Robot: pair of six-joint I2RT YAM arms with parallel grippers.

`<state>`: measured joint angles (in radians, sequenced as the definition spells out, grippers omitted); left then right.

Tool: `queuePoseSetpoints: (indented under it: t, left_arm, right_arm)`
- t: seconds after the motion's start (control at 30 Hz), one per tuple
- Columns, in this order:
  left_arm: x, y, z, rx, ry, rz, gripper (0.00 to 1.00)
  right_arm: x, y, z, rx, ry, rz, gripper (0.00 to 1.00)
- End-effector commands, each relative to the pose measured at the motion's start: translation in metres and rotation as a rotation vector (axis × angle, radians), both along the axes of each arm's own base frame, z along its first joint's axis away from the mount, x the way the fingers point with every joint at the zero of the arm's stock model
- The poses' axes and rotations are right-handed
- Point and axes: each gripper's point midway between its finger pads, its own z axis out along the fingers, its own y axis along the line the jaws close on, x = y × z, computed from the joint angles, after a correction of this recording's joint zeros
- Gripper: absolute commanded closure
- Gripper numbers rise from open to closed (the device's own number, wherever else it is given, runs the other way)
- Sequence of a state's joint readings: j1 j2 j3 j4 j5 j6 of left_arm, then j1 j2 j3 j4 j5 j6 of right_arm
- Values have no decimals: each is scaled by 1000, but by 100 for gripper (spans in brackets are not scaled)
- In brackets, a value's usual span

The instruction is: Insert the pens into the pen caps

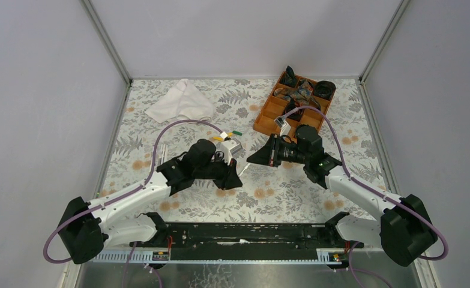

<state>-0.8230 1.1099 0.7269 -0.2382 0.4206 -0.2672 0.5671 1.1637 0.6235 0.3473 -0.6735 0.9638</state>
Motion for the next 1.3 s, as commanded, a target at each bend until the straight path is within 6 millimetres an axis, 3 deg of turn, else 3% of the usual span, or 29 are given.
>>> queuePoseSetpoints:
  t: [0.0, 0.07, 0.23, 0.3, 0.37, 0.6, 0.77, 0.87, 1.1, 1.27]
  left_arm:
    - [6, -4, 12, -27, -50, 7, 90]
    - [8, -2, 12, -25, -56, 23, 96]
    - [29, 8, 23, -7, -114, 160, 100]
    - [42, 16, 32, 11, -150, 237, 100]
    - [58, 25, 42, 30, -191, 314, 100]
    - [117, 82, 62, 0, -213, 519, 100]
    - [145, 131, 74, -74, -248, 641, 100]
    - [152, 148, 75, -77, -252, 704, 100]
    - [151, 160, 69, -39, -236, 754, 100]
    - [146, 167, 76, -33, -283, 774, 100]
  right_arm:
    - [-2, 7, 22, 49, -58, 34, 100]
    - [-2, 5, 22, 35, -72, 34, 96]
    - [3, -6, 13, -93, -112, -1, 39]
    - [11, -12, 9, -163, -144, -32, 28]
    - [18, -17, 1, -230, -158, -55, 24]
    - [41, -16, -25, -362, -173, -42, 24]
    - [63, -9, -52, -456, -175, -12, 31]
    - [82, -6, -64, -523, -197, -16, 33]
    - [117, 3, -90, -670, -273, 4, 40]
    - [133, 16, -108, -726, -300, 44, 42]
